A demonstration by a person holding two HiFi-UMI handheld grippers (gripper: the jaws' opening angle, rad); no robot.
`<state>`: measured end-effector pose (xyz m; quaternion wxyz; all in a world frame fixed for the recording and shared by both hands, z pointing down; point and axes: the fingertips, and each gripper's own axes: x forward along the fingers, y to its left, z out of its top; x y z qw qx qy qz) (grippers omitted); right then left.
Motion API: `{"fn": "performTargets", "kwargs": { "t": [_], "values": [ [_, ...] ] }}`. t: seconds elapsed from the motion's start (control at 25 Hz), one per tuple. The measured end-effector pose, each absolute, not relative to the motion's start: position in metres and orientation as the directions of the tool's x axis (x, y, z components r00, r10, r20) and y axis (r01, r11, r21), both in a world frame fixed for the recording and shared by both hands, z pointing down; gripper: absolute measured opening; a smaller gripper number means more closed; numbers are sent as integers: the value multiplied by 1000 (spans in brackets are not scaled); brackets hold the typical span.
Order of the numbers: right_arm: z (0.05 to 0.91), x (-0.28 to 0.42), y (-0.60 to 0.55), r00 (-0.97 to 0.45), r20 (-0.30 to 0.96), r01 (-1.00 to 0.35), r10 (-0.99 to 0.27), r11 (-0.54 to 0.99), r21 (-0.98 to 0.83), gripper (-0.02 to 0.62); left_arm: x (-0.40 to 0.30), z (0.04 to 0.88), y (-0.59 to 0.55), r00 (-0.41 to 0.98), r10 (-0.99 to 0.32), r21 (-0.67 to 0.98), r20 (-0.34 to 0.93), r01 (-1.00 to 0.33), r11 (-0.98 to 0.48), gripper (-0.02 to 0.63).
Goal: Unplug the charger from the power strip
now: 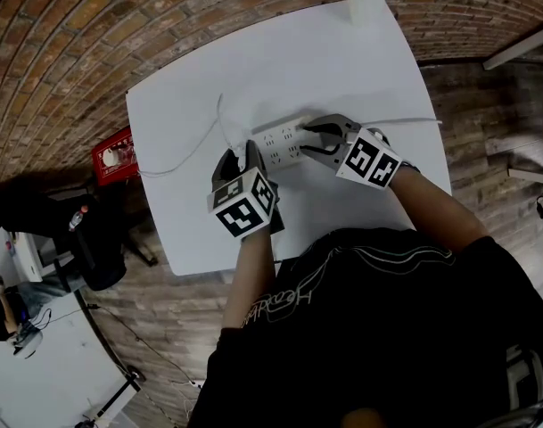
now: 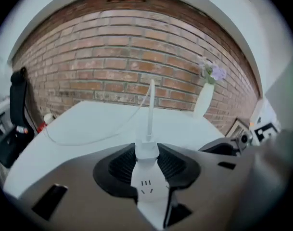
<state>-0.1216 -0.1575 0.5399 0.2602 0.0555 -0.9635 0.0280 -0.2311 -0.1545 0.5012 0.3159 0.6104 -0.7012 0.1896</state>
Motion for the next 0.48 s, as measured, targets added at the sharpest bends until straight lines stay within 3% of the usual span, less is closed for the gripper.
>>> {"fn": "performTargets", "kwargs": {
  "t": [0.08,0.28,0.48],
  "values": [
    [540,-122,-157,-859,503,-120,-92,993,-23,126,-235,502,-154,-39,-729,150,683,-970,193,138],
    [539,-122,-158,-861,499,-124,-98,992,-19,126,-221,497,-154,-143,-732,-142,666,-988,64,143],
    [540,-123,-156,-860,500,-125,-103,992,-12,126,-235,501,-153,-29,-736,132,676,-978,160,138]
  ]
}}
